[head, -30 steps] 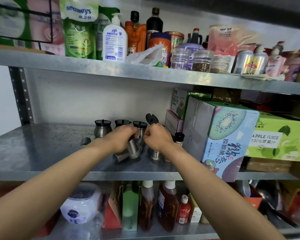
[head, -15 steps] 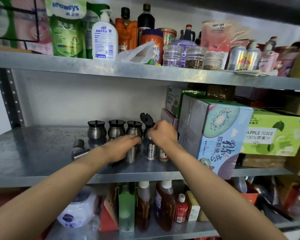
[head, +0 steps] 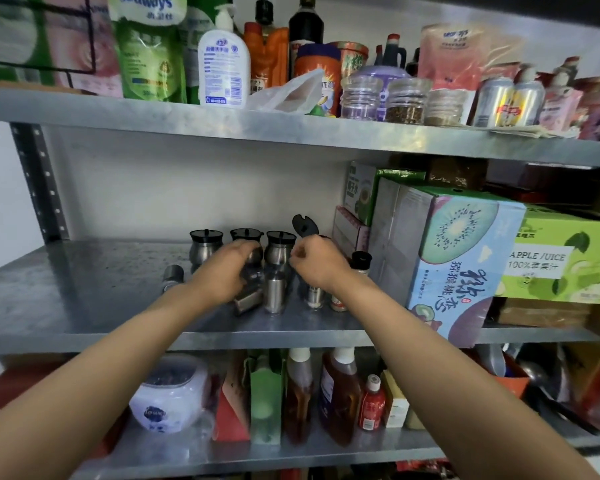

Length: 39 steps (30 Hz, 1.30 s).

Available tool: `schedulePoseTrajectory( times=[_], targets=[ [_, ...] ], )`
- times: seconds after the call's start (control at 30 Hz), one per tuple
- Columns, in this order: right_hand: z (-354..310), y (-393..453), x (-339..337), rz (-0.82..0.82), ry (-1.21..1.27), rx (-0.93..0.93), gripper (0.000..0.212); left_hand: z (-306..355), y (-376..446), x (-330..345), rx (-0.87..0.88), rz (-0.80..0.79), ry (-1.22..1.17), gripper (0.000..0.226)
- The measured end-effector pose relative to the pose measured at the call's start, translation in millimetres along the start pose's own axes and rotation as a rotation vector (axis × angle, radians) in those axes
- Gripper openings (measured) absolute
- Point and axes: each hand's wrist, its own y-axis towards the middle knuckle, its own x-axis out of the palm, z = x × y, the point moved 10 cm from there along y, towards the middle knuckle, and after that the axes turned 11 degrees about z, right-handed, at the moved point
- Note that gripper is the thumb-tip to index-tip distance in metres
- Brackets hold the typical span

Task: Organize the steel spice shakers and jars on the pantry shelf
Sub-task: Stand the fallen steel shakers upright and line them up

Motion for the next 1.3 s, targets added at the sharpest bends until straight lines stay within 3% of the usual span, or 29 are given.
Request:
schedulePoseTrajectory(
  times=[0.23, 0.37, 0.5, 0.6, 0.73, 0.87, 1.0, 1.1, 1.3],
  targets=[
    [-18.4, -2.4, 13.4, -0.042, -0.071, -0.021, 0.019, -4.3, -26.3, -4.6, -0.099, 0.093, -0.024, 0.070],
    [-23.4, -3.1, 16.6, -0.076, -0.126, -0.008, 0.038, -5.4, -36.8, -1.4, -0.172, 0.174, -0.044, 0.059],
    [-33.7, -6.2, 20.0, -0.083, -0.265, -0.103, 0.047, -12.0, -48.3, 7.3, -0.257, 0.268, -0.099, 0.057],
    [-36.9, -8.4, 24.9, -0.087, -0.355, -0.181, 0.042, -10.9, -53.1, 8.0, -0.254, 0.318, -0.145, 0.053],
    [-29.0, -5.7, 32.9, -0.137, -0.283, -0.164, 0.035, -8.7, -56.7, 7.4, -0.228, 0.339, -0.163, 0.046],
    [-24.6, -6.6, 46.1, -0.260, -0.013, -0.100, 0.019, -18.2, -58.2, 13.4, -0.238, 0.334, -0.148, 0.054],
    [-21.6, -4.9, 51.7, -0.316, -0.011, -0.069, 0.031, -21.9, -60.7, 10.5, -0.258, 0.386, -0.139, 0.067],
    [-17.5, 0.6, 48.9, -0.293, -0.082, -0.060, 0.021, -18.6, -60.3, 12.5, -0.239, 0.368, -0.142, 0.068],
    [-27.1, -3.0, 31.8, -0.128, -0.349, -0.181, 0.046, -15.7, -55.1, 12.8, -0.227, 0.337, -0.145, 0.071]
  ],
)
